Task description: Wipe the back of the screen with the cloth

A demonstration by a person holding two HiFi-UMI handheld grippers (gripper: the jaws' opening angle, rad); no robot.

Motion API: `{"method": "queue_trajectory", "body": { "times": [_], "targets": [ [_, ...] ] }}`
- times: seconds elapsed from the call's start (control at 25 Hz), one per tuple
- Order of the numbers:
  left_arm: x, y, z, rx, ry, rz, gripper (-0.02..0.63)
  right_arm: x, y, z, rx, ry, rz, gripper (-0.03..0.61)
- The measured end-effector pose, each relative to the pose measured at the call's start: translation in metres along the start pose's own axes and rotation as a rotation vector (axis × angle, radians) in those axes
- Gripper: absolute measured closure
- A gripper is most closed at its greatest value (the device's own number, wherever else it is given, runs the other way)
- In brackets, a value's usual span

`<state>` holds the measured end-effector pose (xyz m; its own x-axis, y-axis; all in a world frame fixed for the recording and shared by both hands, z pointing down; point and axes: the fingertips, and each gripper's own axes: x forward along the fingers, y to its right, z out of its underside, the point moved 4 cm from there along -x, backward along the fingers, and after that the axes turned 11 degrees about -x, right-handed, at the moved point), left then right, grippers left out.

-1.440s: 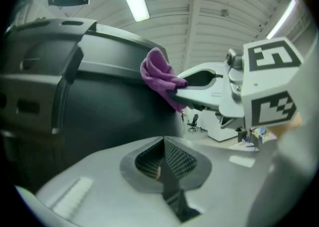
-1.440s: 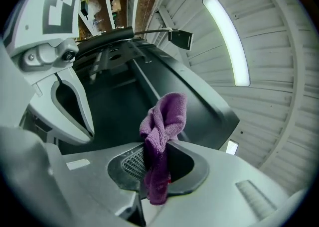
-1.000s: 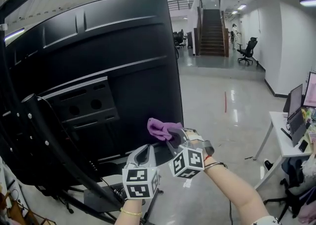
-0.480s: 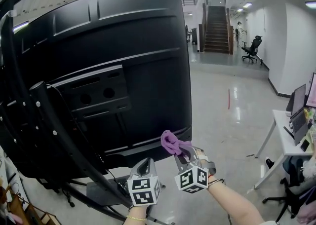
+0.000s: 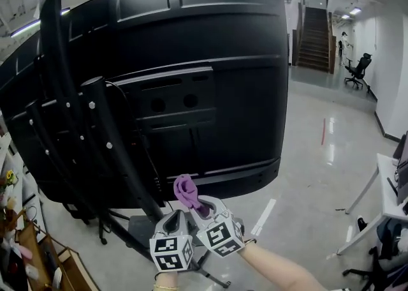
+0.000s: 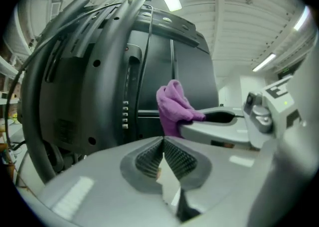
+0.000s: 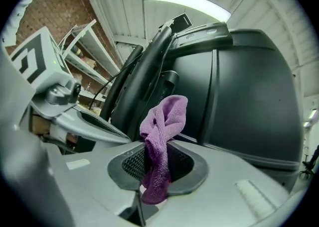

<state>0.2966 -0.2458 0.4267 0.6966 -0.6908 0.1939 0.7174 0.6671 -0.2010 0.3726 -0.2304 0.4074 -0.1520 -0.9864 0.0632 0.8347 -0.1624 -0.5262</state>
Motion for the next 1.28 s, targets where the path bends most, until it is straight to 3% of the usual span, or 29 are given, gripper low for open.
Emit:
{"method": "queue_trajectory", "body": {
  "times": [0.16, 0.32, 0.64, 0.84, 1.04, 1.28],
  "targets": [
    [0.0, 0.0, 0.002, 0.011, -0.008, -0.005, 0.606, 0.015, 0.006, 0.009, 0.011, -0.041, 0.029, 0.509],
    [0.013, 0.024, 0.001, 0.014, -0.005, 0.05, 0.606, -0.013, 0.039, 0.029, 0.01, -0.09, 0.113, 0.509],
    [0.062, 0.117, 0.019, 0.006, -0.035, 0.219, 0.606, -0.104, 0.139, 0.106, 0.075, -0.219, 0.359, 0.509],
    [0.088, 0.163, 0.032, 0.022, -0.062, 0.257, 0.606, -0.148, 0.182, 0.146, 0.118, -0.318, 0.46, 0.511],
    [0.086, 0.175, 0.03, 0.01, -0.047, 0.245, 0.606, -0.16, 0.182, 0.137, 0.103, -0.281, 0.425, 0.509],
    [0.035, 0.133, 0.032, -0.035, -0.007, 0.142, 0.606, -0.138, 0.112, 0.086, 0.083, -0.16, 0.234, 0.509]
  ]
}}
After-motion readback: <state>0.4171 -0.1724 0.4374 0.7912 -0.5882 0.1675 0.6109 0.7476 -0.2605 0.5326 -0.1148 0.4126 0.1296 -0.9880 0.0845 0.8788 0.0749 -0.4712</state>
